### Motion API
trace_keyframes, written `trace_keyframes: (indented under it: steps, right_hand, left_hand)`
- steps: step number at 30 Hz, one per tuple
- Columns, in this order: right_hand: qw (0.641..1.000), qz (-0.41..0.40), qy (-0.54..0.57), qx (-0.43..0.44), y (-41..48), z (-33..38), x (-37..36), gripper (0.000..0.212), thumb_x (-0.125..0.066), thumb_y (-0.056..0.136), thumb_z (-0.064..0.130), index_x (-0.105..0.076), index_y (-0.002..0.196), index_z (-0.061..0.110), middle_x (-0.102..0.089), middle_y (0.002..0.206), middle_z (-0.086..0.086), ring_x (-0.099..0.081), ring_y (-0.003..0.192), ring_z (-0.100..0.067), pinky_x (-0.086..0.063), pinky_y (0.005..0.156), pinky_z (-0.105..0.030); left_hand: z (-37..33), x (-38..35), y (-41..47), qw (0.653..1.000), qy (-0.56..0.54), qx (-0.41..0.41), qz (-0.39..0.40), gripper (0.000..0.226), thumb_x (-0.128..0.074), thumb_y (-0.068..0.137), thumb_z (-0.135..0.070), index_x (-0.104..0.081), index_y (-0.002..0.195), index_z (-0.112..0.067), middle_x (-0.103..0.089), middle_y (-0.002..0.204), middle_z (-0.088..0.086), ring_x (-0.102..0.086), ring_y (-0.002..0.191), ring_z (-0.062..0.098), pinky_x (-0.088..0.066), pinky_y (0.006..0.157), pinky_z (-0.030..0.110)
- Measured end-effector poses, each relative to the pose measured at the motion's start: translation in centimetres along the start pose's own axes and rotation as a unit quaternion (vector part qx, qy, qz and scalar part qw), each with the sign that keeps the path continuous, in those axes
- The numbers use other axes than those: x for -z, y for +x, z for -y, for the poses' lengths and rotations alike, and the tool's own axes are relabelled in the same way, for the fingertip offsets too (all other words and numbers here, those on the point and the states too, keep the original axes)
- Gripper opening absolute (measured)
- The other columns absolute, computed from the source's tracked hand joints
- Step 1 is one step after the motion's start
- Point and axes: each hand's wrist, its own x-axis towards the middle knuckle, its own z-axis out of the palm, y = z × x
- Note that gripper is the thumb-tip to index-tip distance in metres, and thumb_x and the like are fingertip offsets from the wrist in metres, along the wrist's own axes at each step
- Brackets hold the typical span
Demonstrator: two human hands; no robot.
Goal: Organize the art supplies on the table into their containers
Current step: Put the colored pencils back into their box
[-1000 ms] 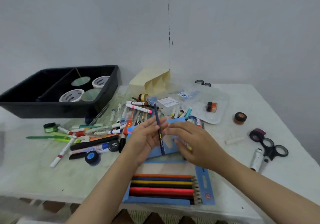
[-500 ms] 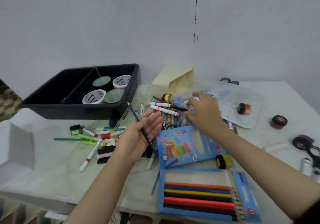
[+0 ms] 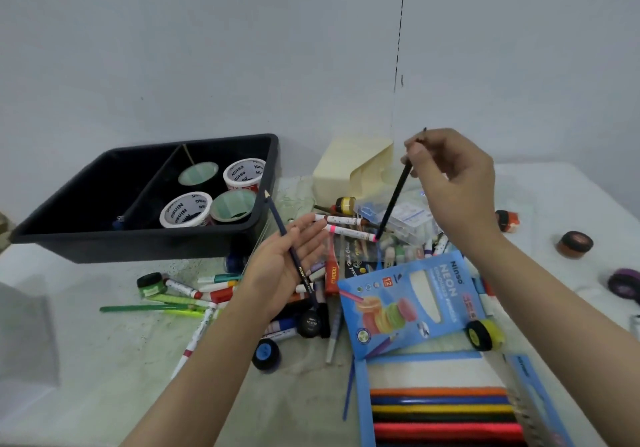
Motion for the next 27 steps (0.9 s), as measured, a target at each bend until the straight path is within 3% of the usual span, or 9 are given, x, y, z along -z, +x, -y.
trace_keyframes:
  steps: [3, 6, 8, 11, 13, 16, 18, 23, 27]
  right_hand:
    - [0.993, 0.07, 0.052, -0.081, 0.1, 1.1, -1.5, 0.007, -0.059, 0.09, 0.006, -0.062, 0.094, 0.01, -0.07, 0.068, -0.001, -0.064, 0.07, -0.025, -0.053, 0.071, -0.034]
    - [0.978, 0.153, -0.004, -0.139, -0.1, 0.3, -3.1, 0.011, -0.064, 0.086, 0.011, -0.06, 0.083, 0.021, -0.067, 0.056, 0.0, -0.061, 0.061, -0.031, -0.051, 0.066, -0.035]
    - [0.968, 0.193, -0.048, -0.153, -0.5, -0.5, -3.8, 0.006, -0.066, 0.086, 0.016, -0.063, 0.082, 0.019, -0.055, 0.047, 0.007, -0.049, 0.046, -0.012, -0.041, 0.054, -0.022]
    - [0.962, 0.197, -0.136, -0.132, -0.6, -2.2, -4.4, 0.018, -0.057, 0.092, 0.027, -0.069, 0.09, 0.014, -0.068, 0.076, -0.006, -0.058, 0.069, -0.013, -0.041, 0.065, -0.027]
    - [0.947, 0.198, -0.228, -0.112, -0.5, -3.1, -4.0, 0.022, -0.051, 0.095, 0.027, -0.07, 0.099, 0.016, -0.07, 0.095, -0.006, -0.061, 0.089, -0.019, -0.042, 0.075, -0.03]
    - [0.859, 0.256, -0.443, -0.034, -0.6, -4.7, -3.0, 0.027, -0.055, 0.089, 0.031, -0.065, 0.113, 0.021, -0.062, 0.113, -0.004, -0.051, 0.108, -0.024, -0.035, 0.088, -0.034]
    - [0.808, 0.292, -0.512, -0.018, -1.0, -5.3, -2.7, 0.03, -0.057, 0.088, 0.034, -0.062, 0.116, 0.026, -0.056, 0.12, -0.002, -0.044, 0.113, -0.024, -0.028, 0.093, -0.036]
    - [0.818, 0.257, -0.513, 0.048, -1.7, -5.7, -3.0, 0.021, -0.057, 0.089, 0.029, -0.067, 0.106, 0.023, -0.058, 0.113, 0.001, -0.045, 0.108, -0.022, -0.025, 0.086, -0.035]
    - [0.785, 0.273, -0.551, 0.075, -1.7, -5.8, -3.1, 0.02, -0.06, 0.087, 0.027, -0.068, 0.104, 0.022, -0.057, 0.113, 0.001, -0.046, 0.107, -0.022, -0.024, 0.085, -0.036]
  left_hand:
    - [-0.2, -0.1, 0.1, 0.997, 0.033, 0.025, 0.058, 0.036, -0.029, 0.101, -0.014, -0.053, 0.126, -0.003, -0.064, 0.121, 0.015, -0.063, 0.109, 0.023, -0.051, 0.093, 0.033]
    - [-0.3, -0.4, -0.2, 0.986, 0.048, 0.07, 0.145, 0.037, -0.031, 0.1, -0.017, -0.053, 0.126, -0.004, -0.063, 0.121, 0.017, -0.063, 0.109, 0.027, -0.051, 0.092, 0.035]
    - [-0.1, -0.4, -0.2, 0.978, 0.055, 0.094, 0.179, 0.036, -0.035, 0.096, -0.017, -0.055, 0.124, -0.005, -0.066, 0.116, 0.015, -0.066, 0.1, 0.026, -0.054, 0.086, 0.035]
    - [0.2, 0.0, -0.3, 0.977, 0.044, 0.116, 0.173, 0.038, -0.044, 0.087, -0.016, -0.057, 0.119, -0.004, -0.067, 0.085, 0.002, -0.056, 0.063, 0.011, -0.046, 0.055, 0.021]
    - [0.3, 0.4, -0.2, 0.981, 0.032, 0.11, 0.154, 0.038, -0.047, 0.083, -0.016, -0.057, 0.117, -0.002, -0.055, 0.069, -0.003, -0.042, 0.054, 0.006, -0.034, 0.047, 0.017]
    - [0.2, 1.0, 0.0, 0.988, 0.035, 0.09, 0.121, 0.035, -0.049, 0.08, -0.011, -0.058, 0.112, -0.003, -0.049, 0.062, -0.004, -0.038, 0.049, 0.004, -0.03, 0.044, 0.015]
    - [0.1, 1.4, 0.0, 0.99, 0.027, 0.087, 0.104, 0.027, -0.045, 0.088, -0.007, -0.06, 0.11, -0.002, -0.049, 0.06, -0.003, -0.038, 0.047, 0.004, -0.03, 0.043, 0.015]
    - [-0.3, 2.0, -0.1, 0.991, -0.017, 0.092, 0.093, 0.027, -0.038, 0.096, -0.008, -0.063, 0.106, -0.001, -0.068, 0.077, 0.004, -0.062, 0.059, 0.01, -0.053, 0.053, 0.019]
    - [-0.4, 2.0, -0.2, 0.991, -0.031, 0.097, 0.087, 0.029, -0.038, 0.097, -0.008, -0.064, 0.108, -0.001, -0.071, 0.097, 0.013, -0.07, 0.078, 0.017, -0.057, 0.07, 0.027]
